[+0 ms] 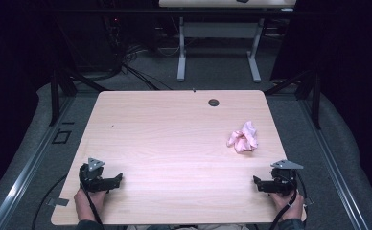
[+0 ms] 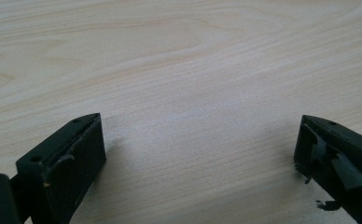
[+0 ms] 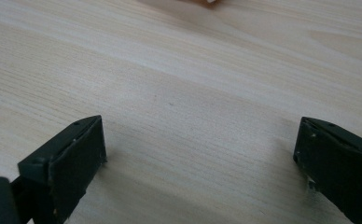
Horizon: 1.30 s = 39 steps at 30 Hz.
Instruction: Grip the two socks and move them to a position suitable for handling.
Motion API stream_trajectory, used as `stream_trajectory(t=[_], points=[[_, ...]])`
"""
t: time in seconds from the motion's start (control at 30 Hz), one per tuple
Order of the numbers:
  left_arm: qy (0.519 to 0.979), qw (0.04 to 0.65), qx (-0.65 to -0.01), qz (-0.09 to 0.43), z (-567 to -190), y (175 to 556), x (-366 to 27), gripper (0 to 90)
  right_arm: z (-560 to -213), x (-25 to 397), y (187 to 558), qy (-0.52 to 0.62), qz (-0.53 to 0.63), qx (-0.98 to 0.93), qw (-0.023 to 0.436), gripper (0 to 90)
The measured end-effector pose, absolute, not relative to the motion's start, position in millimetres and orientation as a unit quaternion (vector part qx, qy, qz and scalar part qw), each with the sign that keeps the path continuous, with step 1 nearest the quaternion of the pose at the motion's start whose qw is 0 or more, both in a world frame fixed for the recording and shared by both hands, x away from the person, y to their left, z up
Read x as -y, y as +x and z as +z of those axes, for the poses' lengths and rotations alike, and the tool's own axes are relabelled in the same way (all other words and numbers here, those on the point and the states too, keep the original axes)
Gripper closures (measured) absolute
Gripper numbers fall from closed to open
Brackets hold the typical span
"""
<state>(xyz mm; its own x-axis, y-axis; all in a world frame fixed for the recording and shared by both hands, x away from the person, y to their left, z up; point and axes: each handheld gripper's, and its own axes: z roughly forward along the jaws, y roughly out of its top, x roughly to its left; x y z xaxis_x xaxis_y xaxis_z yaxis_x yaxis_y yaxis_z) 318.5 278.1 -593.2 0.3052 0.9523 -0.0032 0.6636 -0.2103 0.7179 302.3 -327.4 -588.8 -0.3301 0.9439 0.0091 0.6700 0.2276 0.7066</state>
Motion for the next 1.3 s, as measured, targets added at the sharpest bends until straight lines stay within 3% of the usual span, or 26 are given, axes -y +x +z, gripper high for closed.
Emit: stream_trajectory(t=[0.7, 1.3], points=[[0.745, 0.316, -0.541, 0.228, -593.0, 318.3, -278.1, 2.7, -587.9, 325.7, 304.4, 0.539, 0.308, -0.754, 0.214, 0.0], [0.745, 0.316, -0.542, 0.228, -593.0, 318.2, -278.1, 2.8, -568.5, 321.4, 311.6, 0.529, 0.319, -0.766, 0.179, 0.0]])
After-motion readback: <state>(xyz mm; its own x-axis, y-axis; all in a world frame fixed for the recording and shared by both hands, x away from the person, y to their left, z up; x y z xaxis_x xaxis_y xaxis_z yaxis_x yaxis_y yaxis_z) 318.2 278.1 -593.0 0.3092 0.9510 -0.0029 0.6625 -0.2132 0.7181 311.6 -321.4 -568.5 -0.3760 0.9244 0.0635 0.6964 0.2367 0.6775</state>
